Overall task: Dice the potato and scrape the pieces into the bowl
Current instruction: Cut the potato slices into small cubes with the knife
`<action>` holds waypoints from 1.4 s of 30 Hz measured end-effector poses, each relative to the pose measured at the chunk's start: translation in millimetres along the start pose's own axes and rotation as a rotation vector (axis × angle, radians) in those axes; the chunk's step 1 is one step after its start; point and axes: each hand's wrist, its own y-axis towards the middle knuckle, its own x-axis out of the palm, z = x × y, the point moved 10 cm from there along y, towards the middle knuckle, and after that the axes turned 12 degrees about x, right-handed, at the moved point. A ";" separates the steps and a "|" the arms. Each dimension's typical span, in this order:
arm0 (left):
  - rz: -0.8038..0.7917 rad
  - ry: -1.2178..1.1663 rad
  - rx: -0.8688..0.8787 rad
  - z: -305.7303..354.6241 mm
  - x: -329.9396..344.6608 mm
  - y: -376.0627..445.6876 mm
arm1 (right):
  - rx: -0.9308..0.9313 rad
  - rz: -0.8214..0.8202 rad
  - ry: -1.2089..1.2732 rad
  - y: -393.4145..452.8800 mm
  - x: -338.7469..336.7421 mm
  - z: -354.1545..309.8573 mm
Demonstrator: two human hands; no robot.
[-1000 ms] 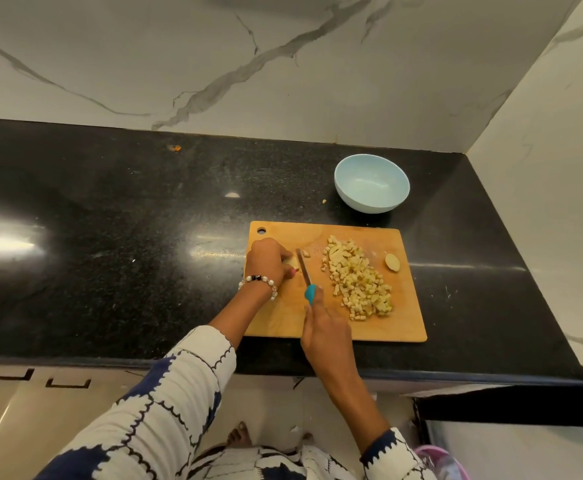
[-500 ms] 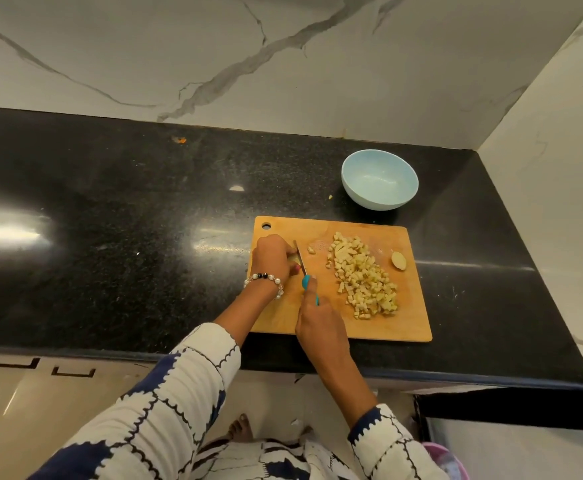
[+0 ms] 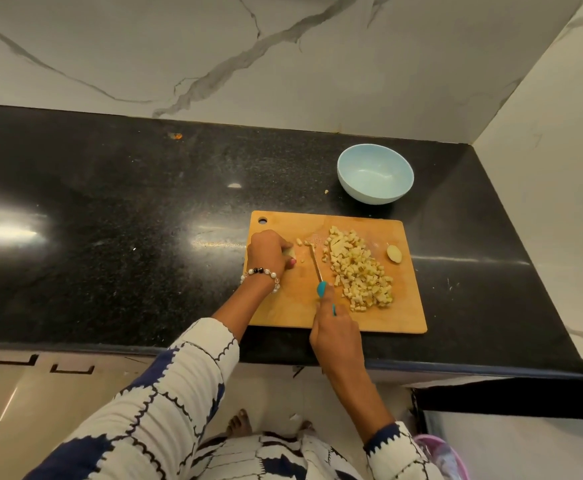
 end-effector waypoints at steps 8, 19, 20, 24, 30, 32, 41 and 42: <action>0.040 -0.061 -0.002 -7.2 -3.8 -2.5 | -0.098 0.005 0.098 6.6 0.8 -24.6; 0.046 0.001 0.070 -0.6 -6.1 -3.3 | -0.066 -0.105 -0.113 11.1 14.8 -41.0; 0.047 -0.002 0.066 -1.0 -6.0 -3.8 | -0.064 -0.126 -0.112 12.9 15.8 -43.4; 0.058 -0.011 0.060 -3.1 -4.2 -5.6 | -0.081 -0.060 -0.144 0.9 14.5 -32.6; 0.066 -0.055 0.030 -5.8 -4.7 -5.7 | -0.153 0.052 -0.195 -32.6 9.1 -17.4; 0.060 -0.071 0.018 -6.2 -4.5 -5.1 | -0.109 -0.031 -0.191 -24.8 14.3 -17.4; 0.073 -0.122 -0.026 -10.1 -5.0 -7.9 | 0.032 -0.085 -0.043 -2.4 -3.9 5.8; 0.077 -0.133 -0.031 -11.0 -5.5 -8.1 | 0.023 -0.056 0.002 -1.5 -5.2 4.9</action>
